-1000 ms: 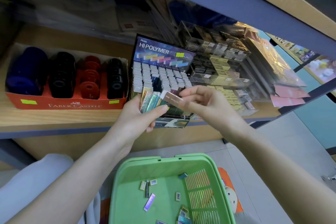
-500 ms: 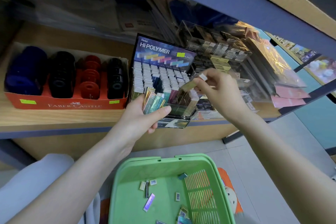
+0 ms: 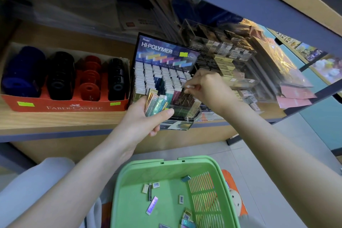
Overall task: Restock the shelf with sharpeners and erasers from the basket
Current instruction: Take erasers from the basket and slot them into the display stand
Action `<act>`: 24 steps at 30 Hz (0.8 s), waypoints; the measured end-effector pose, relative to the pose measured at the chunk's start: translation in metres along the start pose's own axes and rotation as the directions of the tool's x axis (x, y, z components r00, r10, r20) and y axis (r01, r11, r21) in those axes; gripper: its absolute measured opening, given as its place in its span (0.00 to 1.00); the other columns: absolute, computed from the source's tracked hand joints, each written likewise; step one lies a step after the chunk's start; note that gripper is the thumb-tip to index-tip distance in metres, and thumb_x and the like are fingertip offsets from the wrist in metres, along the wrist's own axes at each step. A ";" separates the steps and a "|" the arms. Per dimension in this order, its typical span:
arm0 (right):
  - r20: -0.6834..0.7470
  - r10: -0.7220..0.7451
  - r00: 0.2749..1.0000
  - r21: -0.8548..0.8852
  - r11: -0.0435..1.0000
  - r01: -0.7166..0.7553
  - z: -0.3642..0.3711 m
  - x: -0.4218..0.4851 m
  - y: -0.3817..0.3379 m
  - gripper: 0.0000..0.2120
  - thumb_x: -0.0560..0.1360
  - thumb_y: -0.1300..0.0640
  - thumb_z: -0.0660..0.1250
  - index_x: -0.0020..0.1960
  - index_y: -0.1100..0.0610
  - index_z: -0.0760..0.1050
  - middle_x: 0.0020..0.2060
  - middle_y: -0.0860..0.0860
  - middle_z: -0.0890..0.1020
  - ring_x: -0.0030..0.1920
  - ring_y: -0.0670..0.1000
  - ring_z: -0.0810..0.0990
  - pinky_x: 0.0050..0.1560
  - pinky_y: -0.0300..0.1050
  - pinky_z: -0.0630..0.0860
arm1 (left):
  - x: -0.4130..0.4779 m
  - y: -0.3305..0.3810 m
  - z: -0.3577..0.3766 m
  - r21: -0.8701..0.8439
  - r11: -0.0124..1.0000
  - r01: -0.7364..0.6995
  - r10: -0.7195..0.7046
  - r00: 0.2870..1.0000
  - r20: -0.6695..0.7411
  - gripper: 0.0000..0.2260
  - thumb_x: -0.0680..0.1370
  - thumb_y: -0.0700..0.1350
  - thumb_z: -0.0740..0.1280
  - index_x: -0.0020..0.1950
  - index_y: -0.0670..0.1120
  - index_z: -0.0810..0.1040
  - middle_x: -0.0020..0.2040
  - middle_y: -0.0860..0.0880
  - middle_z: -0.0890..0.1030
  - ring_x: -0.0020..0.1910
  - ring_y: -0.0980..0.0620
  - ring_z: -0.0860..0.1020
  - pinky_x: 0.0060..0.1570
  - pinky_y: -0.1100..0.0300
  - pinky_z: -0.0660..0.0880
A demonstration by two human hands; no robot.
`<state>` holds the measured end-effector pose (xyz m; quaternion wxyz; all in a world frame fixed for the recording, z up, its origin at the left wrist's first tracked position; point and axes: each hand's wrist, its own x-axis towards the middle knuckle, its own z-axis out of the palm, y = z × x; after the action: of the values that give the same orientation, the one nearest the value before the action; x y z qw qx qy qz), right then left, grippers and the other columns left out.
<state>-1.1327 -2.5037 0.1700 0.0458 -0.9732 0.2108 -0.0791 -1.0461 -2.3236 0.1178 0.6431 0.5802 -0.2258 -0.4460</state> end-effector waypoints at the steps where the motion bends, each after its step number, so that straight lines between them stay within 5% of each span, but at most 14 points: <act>1: 0.000 0.010 1.000 -0.002 1.000 -0.010 0.002 0.001 0.000 0.07 0.73 0.59 0.71 0.51 0.56 0.83 0.42 0.49 0.75 0.40 0.49 0.76 0.46 0.50 0.77 | 0.000 0.000 0.000 -0.001 1.000 0.000 0.000 1.000 -0.002 0.08 0.74 0.42 0.71 0.50 0.45 0.74 0.32 0.51 0.71 0.26 0.59 0.68 0.24 0.66 0.65; 6: -0.069 0.095 0.993 0.105 0.991 -0.088 0.006 0.002 0.000 0.06 0.73 0.63 0.70 0.48 0.56 0.78 0.36 0.42 0.79 0.39 0.43 0.78 0.46 0.50 0.79 | -0.002 0.003 0.000 -0.020 1.000 0.021 -0.021 1.000 0.000 0.09 0.75 0.45 0.70 0.52 0.47 0.74 0.36 0.50 0.73 0.29 0.58 0.70 0.28 0.65 0.67; 13: -0.099 0.041 0.994 -0.032 0.998 -0.044 0.012 -0.007 -0.001 0.06 0.76 0.60 0.67 0.50 0.56 0.82 0.47 0.51 0.79 0.46 0.53 0.78 0.44 0.53 0.77 | -0.004 0.011 0.001 -0.280 0.949 0.146 -0.140 0.989 0.045 0.06 0.79 0.34 0.59 0.49 0.43 0.73 0.44 0.43 0.77 0.33 0.53 0.73 0.30 0.62 0.71; 17: -0.202 0.119 0.972 0.145 0.985 -0.090 0.003 -0.019 -0.019 0.08 0.78 0.56 0.64 0.46 0.58 0.80 0.38 0.47 0.76 0.37 0.40 0.73 0.39 0.34 0.69 | -0.007 0.010 0.002 -0.258 0.960 0.108 -0.088 0.992 0.088 0.07 0.80 0.35 0.60 0.51 0.46 0.74 0.48 0.46 0.79 0.37 0.54 0.77 0.38 0.61 0.77; 20: -0.038 0.270 0.962 0.415 0.880 -0.231 -0.004 -0.033 -0.038 0.12 0.78 0.50 0.64 0.42 0.56 0.79 0.32 0.48 0.78 0.31 0.39 0.72 0.32 0.30 0.65 | -0.006 0.005 0.000 -0.134 0.990 0.046 -0.028 0.992 0.127 0.07 0.80 0.38 0.62 0.56 0.45 0.75 0.46 0.51 0.78 0.34 0.59 0.78 0.37 0.65 0.77; 24: 0.215 0.266 0.940 0.627 0.700 -0.342 -0.006 -0.042 -0.048 0.07 0.74 0.52 0.69 0.44 0.55 0.80 0.32 0.46 0.80 0.32 0.41 0.74 0.34 0.33 0.70 | -0.008 0.003 0.004 -0.042 0.999 0.025 -0.018 0.987 0.160 0.08 0.78 0.39 0.65 0.57 0.45 0.76 0.39 0.54 0.79 0.33 0.60 0.76 0.37 0.64 0.73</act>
<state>-1.1522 -2.4426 0.1762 0.4076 -0.8492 0.3245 -0.0865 -1.0524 -2.3195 0.1232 0.6306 0.5306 -0.2605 -0.5029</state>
